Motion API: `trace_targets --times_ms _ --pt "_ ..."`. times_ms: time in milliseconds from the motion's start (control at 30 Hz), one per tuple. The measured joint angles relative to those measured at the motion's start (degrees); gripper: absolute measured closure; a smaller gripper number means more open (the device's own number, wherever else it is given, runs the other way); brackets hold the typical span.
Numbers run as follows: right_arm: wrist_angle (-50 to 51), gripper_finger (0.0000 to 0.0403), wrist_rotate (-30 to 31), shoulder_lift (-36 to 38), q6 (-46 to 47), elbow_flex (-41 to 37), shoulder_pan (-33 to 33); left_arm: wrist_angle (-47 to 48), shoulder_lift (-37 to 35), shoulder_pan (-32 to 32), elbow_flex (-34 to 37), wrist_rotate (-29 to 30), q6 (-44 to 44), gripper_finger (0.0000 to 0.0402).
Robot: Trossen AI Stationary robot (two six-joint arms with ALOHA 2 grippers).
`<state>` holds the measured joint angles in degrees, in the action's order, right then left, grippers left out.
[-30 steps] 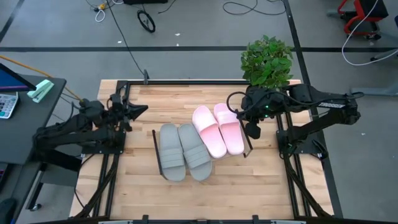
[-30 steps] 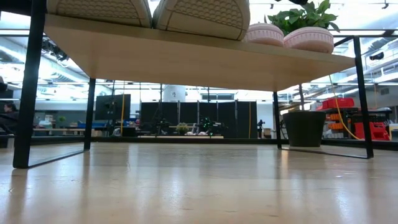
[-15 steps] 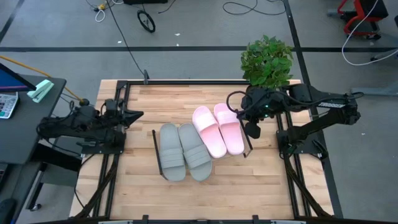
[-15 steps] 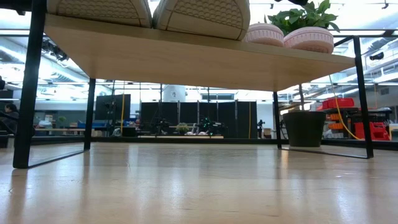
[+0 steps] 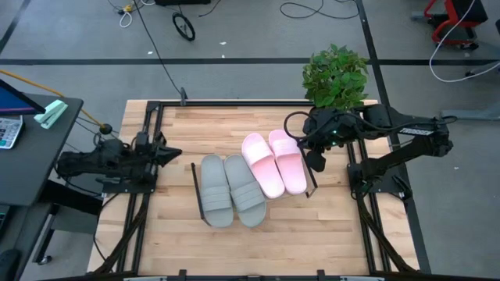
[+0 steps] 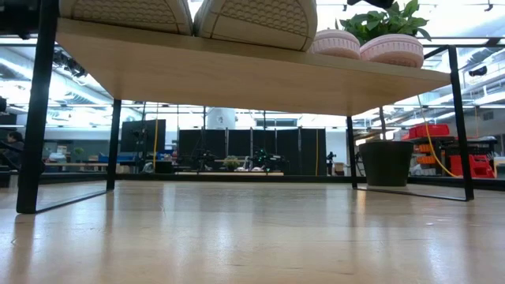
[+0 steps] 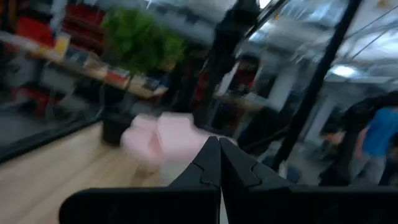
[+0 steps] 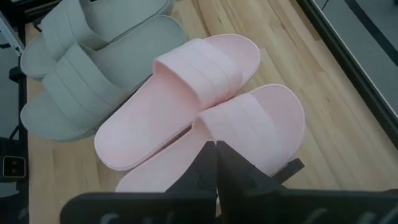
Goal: Pick and place slides into the shelf
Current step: Return to Home Position
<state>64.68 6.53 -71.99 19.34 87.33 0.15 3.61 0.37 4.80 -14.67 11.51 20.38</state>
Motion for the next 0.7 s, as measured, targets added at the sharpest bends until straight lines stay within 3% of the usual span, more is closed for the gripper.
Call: trace_targets --times_ms 200,700 --pt "0.1 0.0402 0.0 0.0 1.6 0.0 -0.1 -10.1 -0.2 0.0 6.3 -3.2 0.1 0.0401" --pt "0.1 0.0402 0.0 0.0 4.5 0.0 0.0 -16.6 -0.2 0.0 13.2 -4.7 3.1 0.0401"
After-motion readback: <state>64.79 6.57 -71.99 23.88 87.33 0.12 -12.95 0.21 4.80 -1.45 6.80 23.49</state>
